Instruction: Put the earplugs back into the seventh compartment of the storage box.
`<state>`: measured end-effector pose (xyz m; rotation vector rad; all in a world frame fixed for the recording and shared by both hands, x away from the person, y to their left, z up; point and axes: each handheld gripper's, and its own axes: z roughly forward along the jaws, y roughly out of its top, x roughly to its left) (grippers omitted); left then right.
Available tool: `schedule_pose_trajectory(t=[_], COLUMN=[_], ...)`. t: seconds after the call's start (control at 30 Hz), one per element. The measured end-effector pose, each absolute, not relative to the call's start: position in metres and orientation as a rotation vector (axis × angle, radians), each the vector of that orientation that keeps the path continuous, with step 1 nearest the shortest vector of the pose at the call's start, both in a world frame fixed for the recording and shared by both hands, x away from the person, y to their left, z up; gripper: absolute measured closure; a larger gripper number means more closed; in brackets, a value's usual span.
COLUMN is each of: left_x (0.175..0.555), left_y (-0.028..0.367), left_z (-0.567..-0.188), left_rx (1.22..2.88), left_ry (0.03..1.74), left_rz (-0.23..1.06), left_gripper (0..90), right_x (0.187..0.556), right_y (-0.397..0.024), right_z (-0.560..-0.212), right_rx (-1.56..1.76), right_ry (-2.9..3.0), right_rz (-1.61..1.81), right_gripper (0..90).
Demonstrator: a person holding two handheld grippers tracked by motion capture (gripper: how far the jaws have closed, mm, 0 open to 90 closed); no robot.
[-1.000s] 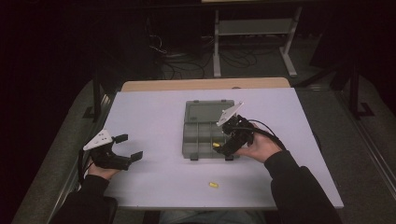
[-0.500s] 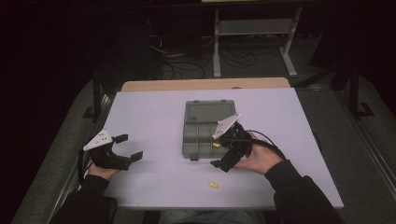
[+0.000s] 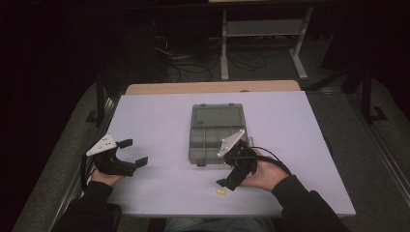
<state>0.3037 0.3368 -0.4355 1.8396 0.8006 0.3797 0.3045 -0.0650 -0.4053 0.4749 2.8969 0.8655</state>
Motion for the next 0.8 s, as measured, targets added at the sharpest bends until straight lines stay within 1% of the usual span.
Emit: schedule_pose_trajectory(t=[0.33,0.47,0.57,0.63,0.8], left_x=[0.304,0.304,0.304,0.304,0.303], left_y=[0.337,0.337,0.337,0.337,0.336], left_z=[-0.435,-0.435,-0.436,-0.435,-0.435], left_rx=[1.839,1.839,1.839,1.839,1.838], left_ry=[0.797,0.797,0.796,0.796,0.797], left_rz=[0.378,0.378,0.377,0.377,0.377], left_gripper=[0.0,0.0,0.0,0.0,0.0], right_x=[0.296,0.293,0.29,0.289,0.287], right_y=[-0.06,-0.058,-0.058,-0.057,-0.057], right_z=[-0.427,-0.433,-0.435,-0.436,-0.439], right_rx=[0.452,0.421,0.389,0.385,0.369], right_ry=[2.954,2.976,2.984,2.991,3.012], right_rz=[0.815,0.8,0.801,0.788,0.773], right_gripper=[0.4,5.2,12.3,14.5,28.2])
